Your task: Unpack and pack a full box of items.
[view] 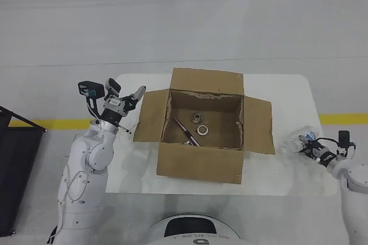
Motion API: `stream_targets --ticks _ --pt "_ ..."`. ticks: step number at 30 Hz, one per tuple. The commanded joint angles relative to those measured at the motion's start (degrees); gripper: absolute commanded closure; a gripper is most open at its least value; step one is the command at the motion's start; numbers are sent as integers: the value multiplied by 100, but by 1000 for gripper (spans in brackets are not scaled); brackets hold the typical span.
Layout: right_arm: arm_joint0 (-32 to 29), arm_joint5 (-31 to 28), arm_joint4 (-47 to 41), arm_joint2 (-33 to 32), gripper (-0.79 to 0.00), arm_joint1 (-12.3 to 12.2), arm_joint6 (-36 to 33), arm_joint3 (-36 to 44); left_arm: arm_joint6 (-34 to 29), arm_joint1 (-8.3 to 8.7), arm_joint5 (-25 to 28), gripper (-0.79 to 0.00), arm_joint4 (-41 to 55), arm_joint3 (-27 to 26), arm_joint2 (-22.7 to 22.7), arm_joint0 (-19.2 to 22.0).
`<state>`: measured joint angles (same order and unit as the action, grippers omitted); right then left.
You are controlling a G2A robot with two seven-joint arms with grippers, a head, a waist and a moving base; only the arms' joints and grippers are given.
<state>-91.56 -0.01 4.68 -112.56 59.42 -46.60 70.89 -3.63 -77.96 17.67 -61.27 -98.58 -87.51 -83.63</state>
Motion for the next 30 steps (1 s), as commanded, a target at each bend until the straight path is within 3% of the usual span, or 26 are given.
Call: stream_targets --ticks 1,9,15,21,26,30 --pt "-122 17 -41 -47 -382 1 50 164 0 0 0 -785 1 0 0 0" --pt "-915 -71 -338 -295 -554 50 399 1303 0 0 0 -785 1 0 0 0" --pt "-1845 -316 -561 -553 -548 144 892 2831 0 0 0 -785 1 0 0 0" --pt "-2510 -363 -26 -475 -557 205 1145 4694 0 0 0 -785 1 0 0 0" --pt "-2226 -356 622 49 -511 152 643 5737 0 0 0 -785 1 0 0 0" --pt "-1261 -105 1116 944 -502 71 -69 5872 0 0 0 -785 1 0 0 0"
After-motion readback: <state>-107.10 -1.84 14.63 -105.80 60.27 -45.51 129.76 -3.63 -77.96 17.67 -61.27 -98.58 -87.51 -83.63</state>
